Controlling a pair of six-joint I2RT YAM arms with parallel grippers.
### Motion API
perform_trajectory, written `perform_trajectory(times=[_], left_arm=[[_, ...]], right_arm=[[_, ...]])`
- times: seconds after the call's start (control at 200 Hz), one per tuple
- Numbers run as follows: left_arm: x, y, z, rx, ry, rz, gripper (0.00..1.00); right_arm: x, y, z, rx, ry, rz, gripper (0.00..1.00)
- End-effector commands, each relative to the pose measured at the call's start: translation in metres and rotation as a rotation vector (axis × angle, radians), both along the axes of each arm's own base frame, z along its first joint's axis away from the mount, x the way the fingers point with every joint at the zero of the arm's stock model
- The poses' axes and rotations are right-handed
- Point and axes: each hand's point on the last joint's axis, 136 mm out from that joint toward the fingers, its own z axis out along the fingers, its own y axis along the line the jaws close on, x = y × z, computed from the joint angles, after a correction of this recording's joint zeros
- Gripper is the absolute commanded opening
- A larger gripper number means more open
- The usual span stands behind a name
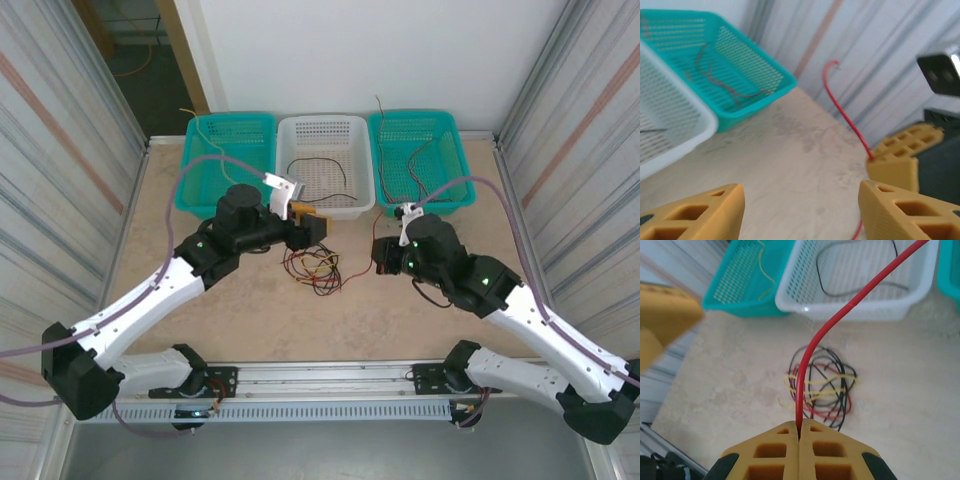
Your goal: Untangle the cables
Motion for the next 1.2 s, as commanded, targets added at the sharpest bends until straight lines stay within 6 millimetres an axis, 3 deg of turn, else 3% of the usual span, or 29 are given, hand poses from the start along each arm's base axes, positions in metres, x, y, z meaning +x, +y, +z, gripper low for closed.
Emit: perform_trajectory(times=[0.0, 0.13, 0.351, 0.446, 0.631, 0.762, 0.837, 0.912, 0.977, 1.022, 1.197], left_arm=[[-0.013, -0.027, 0.021, -0.104, -0.061, -0.137, 0.64], [-0.019, -0.044, 0.030, -0.135, -0.078, -0.205, 0.66], [-0.012, -0.056, 0.021, -0.123, -0.064, -0.197, 0.63], [-0.012, -0.061, 0.021, -0.128, -0.054, -0.215, 0.49], [-0.014, -0.060, 0.023, -0.119, -0.055, -0.208, 0.00], [-0.013, -0.052, 0.029, -0.124, -0.079, -0.159, 0.00], [-0.012, -0.048, 0.036, -0.139, -0.091, -0.134, 0.00], [-0.013, -0.045, 0.041, -0.148, -0.102, -0.127, 0.00], [-0.013, -0.043, 0.045, -0.149, -0.104, -0.121, 0.00], [-0.014, -0.042, 0.047, -0.151, -0.105, -0.120, 0.00], [-0.014, -0.039, 0.051, -0.157, -0.116, -0.118, 0.00]], right_arm=[[0.020, 0.002, 0.049, 0.020, -0.160, 0.008, 0.00], [0.033, 0.002, 0.100, 0.091, -0.253, 0.013, 0.00], [0.051, 0.012, 0.148, 0.201, -0.331, 0.044, 0.00], [0.055, 0.012, 0.161, 0.234, -0.349, 0.045, 0.00], [0.065, 0.003, 0.177, 0.281, -0.360, 0.016, 0.00], [0.066, 0.001, 0.180, 0.314, -0.347, 0.019, 0.00], [0.066, 0.003, 0.178, 0.326, -0.334, 0.029, 0.10], [0.065, 0.007, 0.173, 0.330, -0.317, 0.050, 0.37], [0.064, 0.012, 0.165, 0.321, -0.284, 0.074, 0.52], [0.063, 0.017, 0.158, 0.315, -0.256, 0.098, 0.69], [0.055, 0.032, 0.132, 0.345, -0.156, 0.158, 0.70]])
